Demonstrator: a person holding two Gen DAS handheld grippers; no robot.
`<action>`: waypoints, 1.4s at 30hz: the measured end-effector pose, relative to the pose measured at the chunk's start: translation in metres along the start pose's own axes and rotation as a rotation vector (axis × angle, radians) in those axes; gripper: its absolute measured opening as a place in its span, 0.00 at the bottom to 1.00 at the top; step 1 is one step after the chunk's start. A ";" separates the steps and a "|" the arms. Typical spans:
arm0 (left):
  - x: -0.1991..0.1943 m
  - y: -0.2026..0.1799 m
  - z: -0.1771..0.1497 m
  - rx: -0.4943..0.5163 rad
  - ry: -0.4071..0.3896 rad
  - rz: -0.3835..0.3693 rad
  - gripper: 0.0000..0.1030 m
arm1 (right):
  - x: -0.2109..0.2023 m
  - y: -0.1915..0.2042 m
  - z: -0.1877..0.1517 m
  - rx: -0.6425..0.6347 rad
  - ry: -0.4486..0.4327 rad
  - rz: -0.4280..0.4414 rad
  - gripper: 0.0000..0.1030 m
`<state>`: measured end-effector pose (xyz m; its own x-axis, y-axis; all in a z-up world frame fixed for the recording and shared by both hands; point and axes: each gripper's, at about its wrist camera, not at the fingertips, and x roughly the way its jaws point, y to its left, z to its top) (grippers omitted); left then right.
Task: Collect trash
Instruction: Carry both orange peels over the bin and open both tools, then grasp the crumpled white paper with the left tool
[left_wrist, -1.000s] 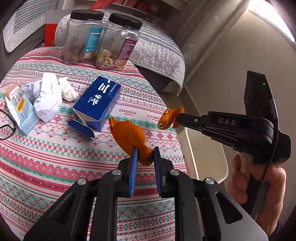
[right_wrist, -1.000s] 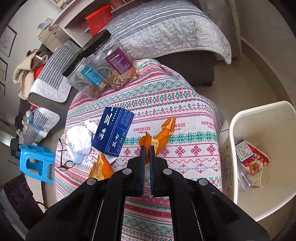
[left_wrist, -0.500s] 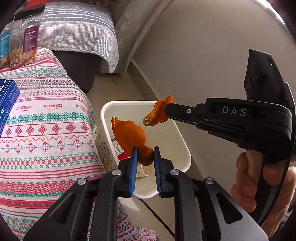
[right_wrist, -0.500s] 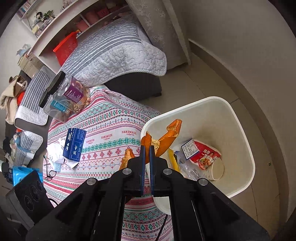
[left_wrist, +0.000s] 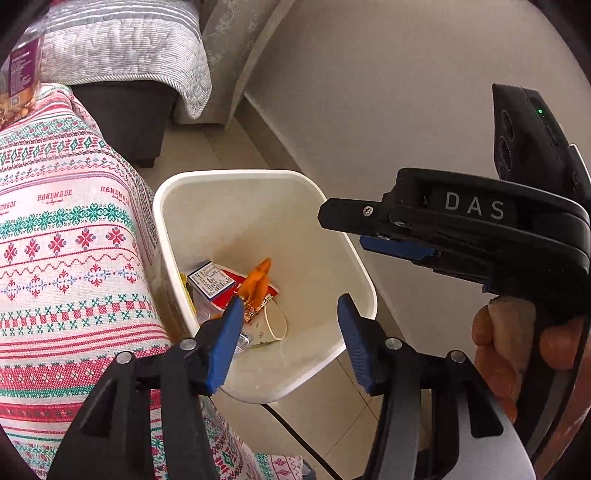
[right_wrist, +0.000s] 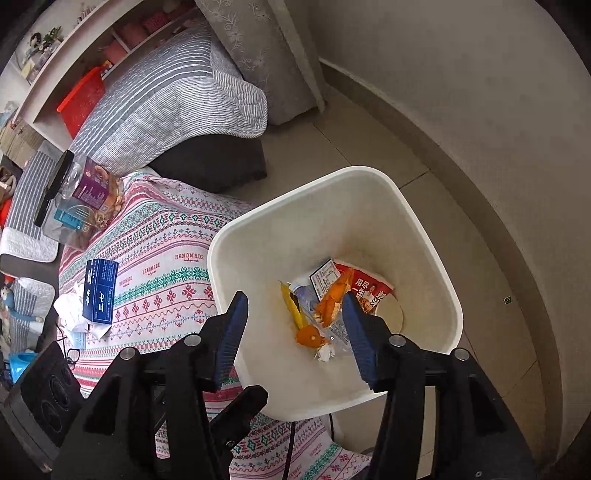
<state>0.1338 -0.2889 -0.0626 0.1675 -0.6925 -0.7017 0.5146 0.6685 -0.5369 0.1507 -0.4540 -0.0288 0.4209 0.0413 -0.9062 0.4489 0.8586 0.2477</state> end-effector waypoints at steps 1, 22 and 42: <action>-0.003 0.003 0.000 -0.010 -0.005 0.009 0.51 | -0.001 0.003 0.001 -0.009 -0.006 0.002 0.50; -0.168 0.159 -0.002 -0.366 -0.279 0.396 0.61 | 0.023 0.105 -0.017 -0.156 -0.001 0.091 0.59; -0.225 0.294 0.005 -0.527 -0.302 0.737 0.73 | 0.047 0.154 -0.033 -0.235 0.027 0.104 0.59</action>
<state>0.2516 0.0619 -0.0606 0.5466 -0.0396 -0.8364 -0.2399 0.9496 -0.2017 0.2135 -0.3027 -0.0444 0.4332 0.1466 -0.8893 0.2071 0.9441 0.2565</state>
